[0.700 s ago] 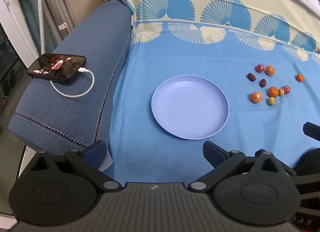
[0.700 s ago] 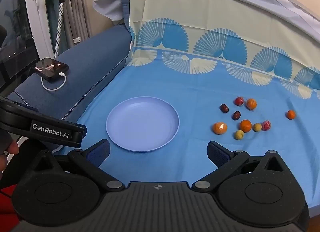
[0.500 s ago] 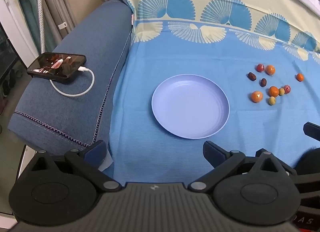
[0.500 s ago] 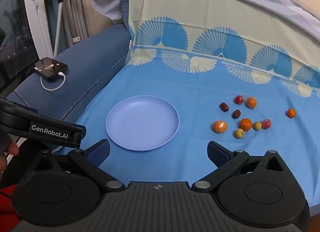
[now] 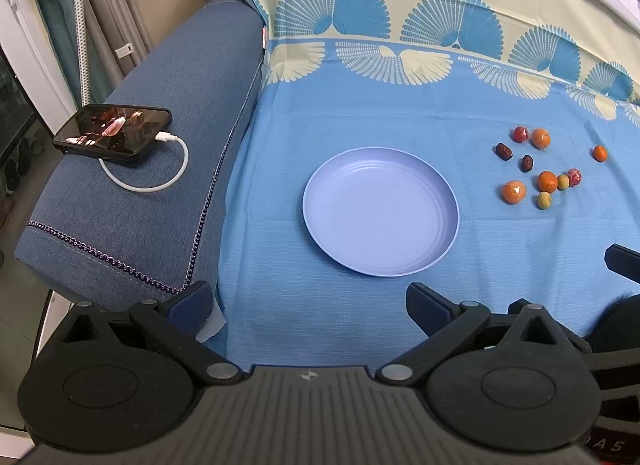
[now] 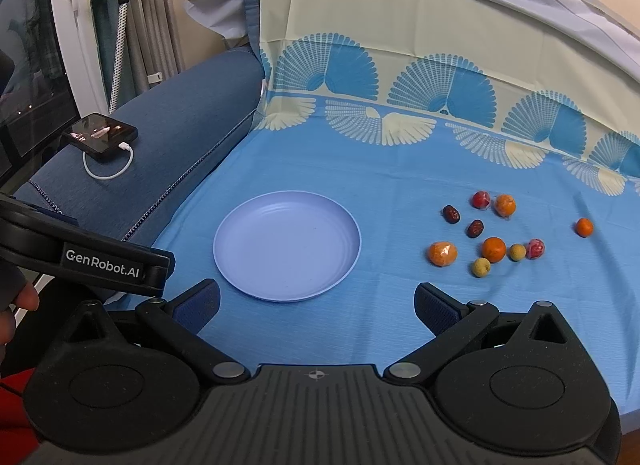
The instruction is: Organize fruits
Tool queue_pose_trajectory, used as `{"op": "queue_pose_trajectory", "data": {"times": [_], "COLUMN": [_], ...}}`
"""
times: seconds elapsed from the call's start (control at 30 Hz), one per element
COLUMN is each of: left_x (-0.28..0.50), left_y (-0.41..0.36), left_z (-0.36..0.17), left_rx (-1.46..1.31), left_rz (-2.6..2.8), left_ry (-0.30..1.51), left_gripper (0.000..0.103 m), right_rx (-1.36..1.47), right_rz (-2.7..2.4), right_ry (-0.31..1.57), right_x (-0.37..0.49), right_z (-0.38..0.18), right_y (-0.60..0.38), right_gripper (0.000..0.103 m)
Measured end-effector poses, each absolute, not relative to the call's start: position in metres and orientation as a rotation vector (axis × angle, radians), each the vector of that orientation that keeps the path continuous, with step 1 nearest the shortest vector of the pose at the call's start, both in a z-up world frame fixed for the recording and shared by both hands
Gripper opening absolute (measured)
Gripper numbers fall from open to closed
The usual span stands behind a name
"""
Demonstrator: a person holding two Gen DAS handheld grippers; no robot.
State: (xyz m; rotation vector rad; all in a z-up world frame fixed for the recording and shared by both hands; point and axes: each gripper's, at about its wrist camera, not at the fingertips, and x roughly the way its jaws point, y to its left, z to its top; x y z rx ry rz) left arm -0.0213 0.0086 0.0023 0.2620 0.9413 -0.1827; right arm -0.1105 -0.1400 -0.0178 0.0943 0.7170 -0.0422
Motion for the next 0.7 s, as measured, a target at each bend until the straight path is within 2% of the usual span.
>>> {"op": "queue_pose_trajectory", "data": {"times": [0.7], "left_x": [-0.0190], "left_y": [0.0077], "left_z": [0.0000], "left_rx": [0.275], "left_rz": [-0.181], "left_ry": [0.950], "left_gripper": [0.103], "right_rx": [0.097], "right_rz": [-0.040], "right_ry": [0.730], "right_x": [-0.1083], "right_z": [-0.0233], "right_y": [-0.1370], "right_gripper": [0.103]}}
